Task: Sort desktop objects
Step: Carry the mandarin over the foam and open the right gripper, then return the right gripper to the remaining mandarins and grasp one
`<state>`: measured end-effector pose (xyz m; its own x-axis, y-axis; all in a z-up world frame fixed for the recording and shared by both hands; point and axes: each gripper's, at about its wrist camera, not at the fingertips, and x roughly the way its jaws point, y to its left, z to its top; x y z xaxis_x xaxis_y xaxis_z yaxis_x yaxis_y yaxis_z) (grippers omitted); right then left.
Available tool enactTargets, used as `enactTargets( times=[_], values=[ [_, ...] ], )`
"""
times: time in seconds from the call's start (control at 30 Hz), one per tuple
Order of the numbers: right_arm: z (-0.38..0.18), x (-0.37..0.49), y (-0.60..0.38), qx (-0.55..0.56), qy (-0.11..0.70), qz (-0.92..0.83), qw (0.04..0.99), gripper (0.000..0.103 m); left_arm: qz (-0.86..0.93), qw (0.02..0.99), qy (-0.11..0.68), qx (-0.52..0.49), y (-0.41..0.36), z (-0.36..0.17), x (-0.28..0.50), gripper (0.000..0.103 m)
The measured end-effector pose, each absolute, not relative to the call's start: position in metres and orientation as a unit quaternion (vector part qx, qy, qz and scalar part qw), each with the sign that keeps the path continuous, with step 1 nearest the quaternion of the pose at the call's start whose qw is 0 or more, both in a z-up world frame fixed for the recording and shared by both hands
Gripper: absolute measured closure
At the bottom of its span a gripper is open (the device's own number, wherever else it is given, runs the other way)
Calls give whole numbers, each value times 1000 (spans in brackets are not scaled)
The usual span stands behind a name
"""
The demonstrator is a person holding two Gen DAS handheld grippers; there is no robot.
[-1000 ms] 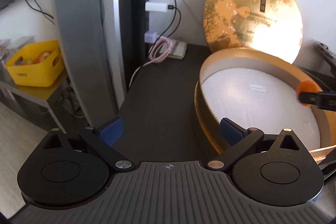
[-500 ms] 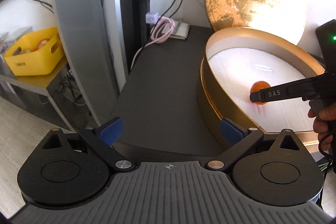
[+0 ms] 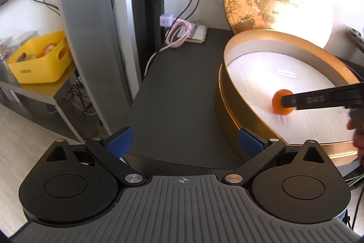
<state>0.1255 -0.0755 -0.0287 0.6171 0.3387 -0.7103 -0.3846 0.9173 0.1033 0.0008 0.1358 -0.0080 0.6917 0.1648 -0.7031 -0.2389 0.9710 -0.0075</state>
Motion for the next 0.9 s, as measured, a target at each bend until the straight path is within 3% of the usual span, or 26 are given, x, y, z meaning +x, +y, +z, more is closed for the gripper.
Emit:
enactTargets(
  times=[0.43, 0.9],
  values=[
    [8, 60, -201, 64, 288, 87, 952, 31, 94, 932, 350, -34, 110, 11, 1, 2],
    [-28, 28, -276, 94, 304, -21, 948, 29, -3, 931, 363, 27, 27, 2, 23, 2]
  ],
)
